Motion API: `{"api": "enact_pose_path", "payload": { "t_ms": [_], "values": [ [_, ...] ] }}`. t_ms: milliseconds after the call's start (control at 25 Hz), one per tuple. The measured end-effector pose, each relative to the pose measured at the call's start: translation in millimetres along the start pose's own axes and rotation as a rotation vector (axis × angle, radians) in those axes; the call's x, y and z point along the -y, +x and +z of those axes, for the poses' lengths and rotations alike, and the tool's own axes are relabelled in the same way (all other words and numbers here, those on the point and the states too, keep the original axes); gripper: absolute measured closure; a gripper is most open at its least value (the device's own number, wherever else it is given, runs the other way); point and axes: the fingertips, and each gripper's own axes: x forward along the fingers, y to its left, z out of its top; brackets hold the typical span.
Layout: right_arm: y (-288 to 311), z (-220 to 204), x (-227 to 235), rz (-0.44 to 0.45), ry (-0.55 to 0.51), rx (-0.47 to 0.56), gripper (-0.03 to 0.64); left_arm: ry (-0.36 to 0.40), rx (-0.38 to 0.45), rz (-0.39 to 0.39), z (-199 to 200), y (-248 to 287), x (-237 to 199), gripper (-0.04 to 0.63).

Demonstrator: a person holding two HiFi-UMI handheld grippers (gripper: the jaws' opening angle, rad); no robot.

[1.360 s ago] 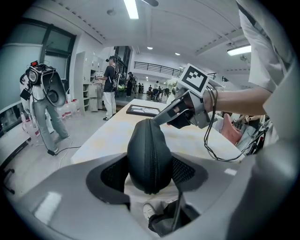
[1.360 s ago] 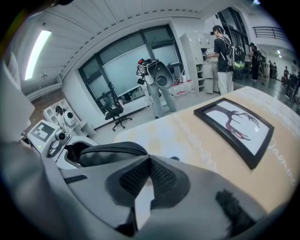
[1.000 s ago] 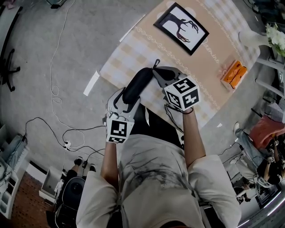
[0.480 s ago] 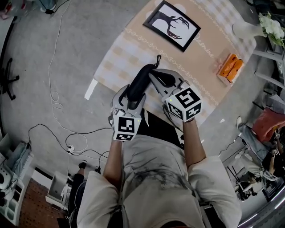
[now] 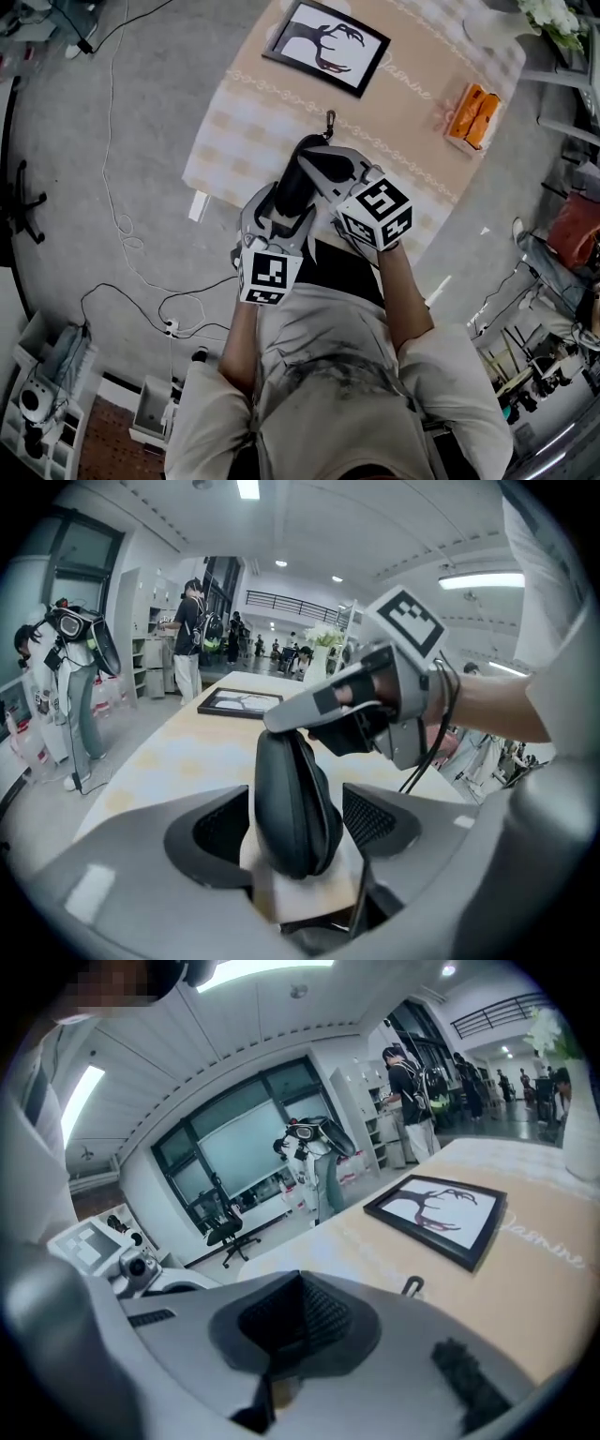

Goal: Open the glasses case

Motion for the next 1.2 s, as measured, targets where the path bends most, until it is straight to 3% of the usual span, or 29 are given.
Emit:
{"api": "enact_pose_path", "payload": {
  "t_ms": [200,320,560,1200],
  "values": [
    [0.3,1.6,0.2,0.012,0.01,0.023,0.6,0.053,0.072,0.049,40.5,-19.3,-24.2,0.296],
    [0.6,1.7,0.2,0.013,0.018,0.027,0.6,0.08,0.067,0.068,46.7,-13.1,-37.7,0.301],
    [1.0,1.6,3.0,0.005,0.033,0.035,0.6,0.119,0.038,-0.005,46.0,1.1,-29.7,0.293],
    [3.2,3.2,2.3,-0.009,0.03,0.029,0.6,0.129,0.005,-0.035,43.8,6.3,-25.7,0.309]
  ]
}}
